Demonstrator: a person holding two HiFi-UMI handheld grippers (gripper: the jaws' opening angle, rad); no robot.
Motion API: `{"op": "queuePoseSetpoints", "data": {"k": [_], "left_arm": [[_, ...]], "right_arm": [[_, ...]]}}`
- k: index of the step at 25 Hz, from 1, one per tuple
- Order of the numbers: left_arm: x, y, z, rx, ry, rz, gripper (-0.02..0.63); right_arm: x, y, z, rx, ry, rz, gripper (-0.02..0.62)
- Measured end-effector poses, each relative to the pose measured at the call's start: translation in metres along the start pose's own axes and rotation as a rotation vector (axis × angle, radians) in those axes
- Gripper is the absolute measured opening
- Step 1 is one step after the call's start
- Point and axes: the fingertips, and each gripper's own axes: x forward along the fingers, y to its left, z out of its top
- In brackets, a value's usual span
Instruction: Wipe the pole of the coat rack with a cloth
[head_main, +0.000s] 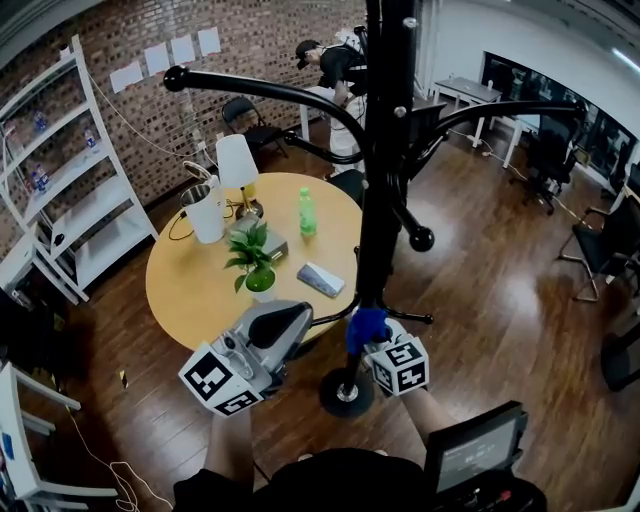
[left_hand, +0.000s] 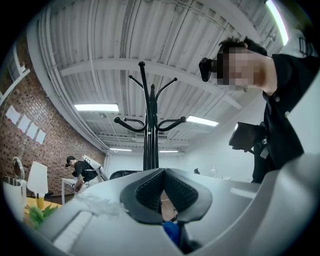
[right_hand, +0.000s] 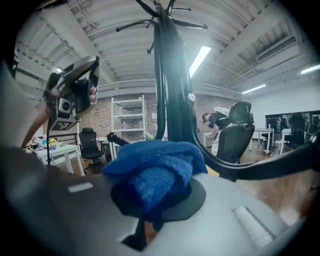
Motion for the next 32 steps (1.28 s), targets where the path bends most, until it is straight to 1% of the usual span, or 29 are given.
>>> {"op": "queuePoseSetpoints", "data": {"k": [3,5,7,11,14,17,19,22,25,27,30,32], "left_arm": [[-0.003,0.001,0.001,0.003,-0.001,0.008,-0.008],[-0.005,0.003,0.002,0.003,-0.005,0.014,-0.008],[-0.007,0.003,0.003,0.006,-0.009,0.017,-0.008],[-0.008,0.003,0.004,0.012,-0.012,0.021,-0.008],[-0.009,0.003,0.006,0.017,-0.02,0.021,-0.008],[-0.01,0.002,0.01,0.021,-0.026,0.019,-0.008],[-0.01,0.002,0.011,0.024,-0.029,0.02,-0.008],[-0.011,0.003,0.012,0.025,-0.033,0.021,-0.008],[-0.011,0.004,0.011,0.023,-0.032,0.021,-0.008],[-0.011,0.006,0.01,0.02,-0.03,0.022,-0.008],[-0.01,0.006,0.007,0.013,-0.026,0.023,-0.008],[-0.009,0.005,0.006,0.01,-0.021,0.019,-0.008]], "right_arm": [[-0.001,-0.001,0.003,0.037,0.016,0.009,0.023],[-0.008,0.001,0.027,0.063,-0.025,0.023,0.022],[-0.019,0.005,0.068,0.05,-0.107,0.035,0.023],[-0.051,0.015,0.176,-0.032,-0.323,0.058,0.022],[-0.071,0.022,0.245,-0.081,-0.447,0.082,0.022],[-0.09,0.027,0.294,-0.108,-0.537,0.094,0.021],[-0.098,0.029,0.313,-0.126,-0.575,0.087,0.023],[-0.099,0.03,0.316,-0.132,-0.601,0.086,0.021],[-0.092,0.028,0.291,-0.108,-0.577,0.082,0.021],[-0.081,0.025,0.26,-0.085,-0.523,0.081,0.021],[-0.064,0.019,0.204,-0.042,-0.43,0.074,0.021],[-0.054,0.015,0.168,-0.041,-0.39,0.057,0.022]]}}
